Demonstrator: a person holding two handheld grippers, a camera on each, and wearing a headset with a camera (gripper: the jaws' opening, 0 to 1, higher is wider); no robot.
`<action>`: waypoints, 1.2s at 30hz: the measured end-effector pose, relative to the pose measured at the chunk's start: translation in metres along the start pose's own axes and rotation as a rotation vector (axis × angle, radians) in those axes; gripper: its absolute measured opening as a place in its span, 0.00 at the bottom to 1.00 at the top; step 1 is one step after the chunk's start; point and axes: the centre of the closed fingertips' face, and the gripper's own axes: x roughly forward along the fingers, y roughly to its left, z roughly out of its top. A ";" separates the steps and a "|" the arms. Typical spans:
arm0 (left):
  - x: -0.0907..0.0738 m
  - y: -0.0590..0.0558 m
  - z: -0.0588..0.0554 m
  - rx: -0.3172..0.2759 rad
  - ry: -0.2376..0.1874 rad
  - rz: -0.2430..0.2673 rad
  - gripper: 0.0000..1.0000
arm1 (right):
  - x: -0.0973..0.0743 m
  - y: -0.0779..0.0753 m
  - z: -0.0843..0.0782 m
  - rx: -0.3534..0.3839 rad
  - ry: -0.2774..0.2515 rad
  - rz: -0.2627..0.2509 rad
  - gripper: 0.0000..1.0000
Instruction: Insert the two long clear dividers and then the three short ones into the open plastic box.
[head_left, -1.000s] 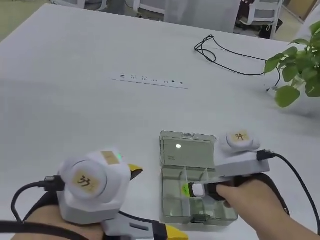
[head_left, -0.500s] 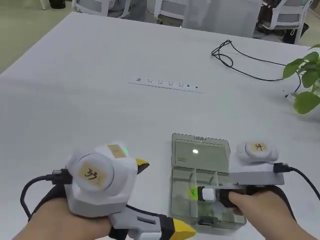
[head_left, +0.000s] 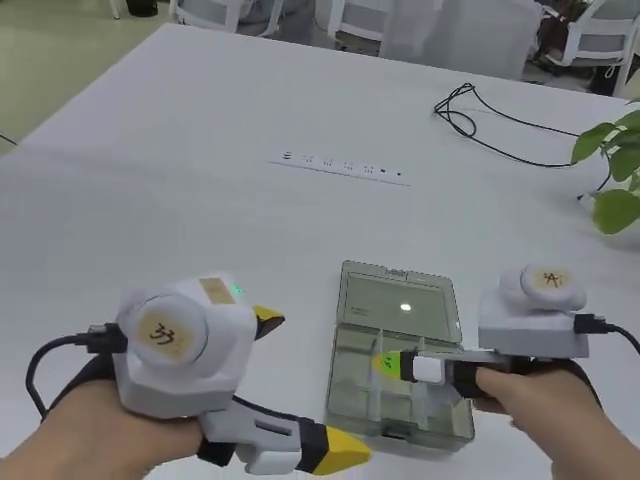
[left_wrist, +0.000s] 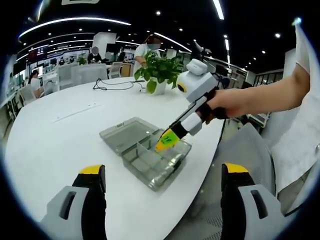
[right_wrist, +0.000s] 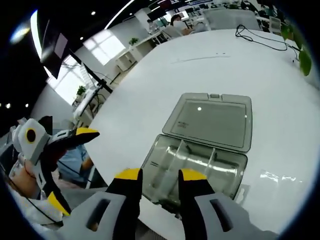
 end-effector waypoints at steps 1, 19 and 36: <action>0.000 0.001 -0.001 0.000 -0.001 0.005 0.99 | -0.004 0.002 0.002 -0.008 -0.008 0.015 0.31; 0.003 0.009 -0.006 0.001 0.006 -0.018 0.99 | -0.057 -0.016 0.013 -0.186 -0.055 0.050 0.47; 0.012 0.012 -0.007 -0.012 0.010 -0.047 0.99 | -0.083 -0.075 -0.003 -0.503 0.078 0.016 0.54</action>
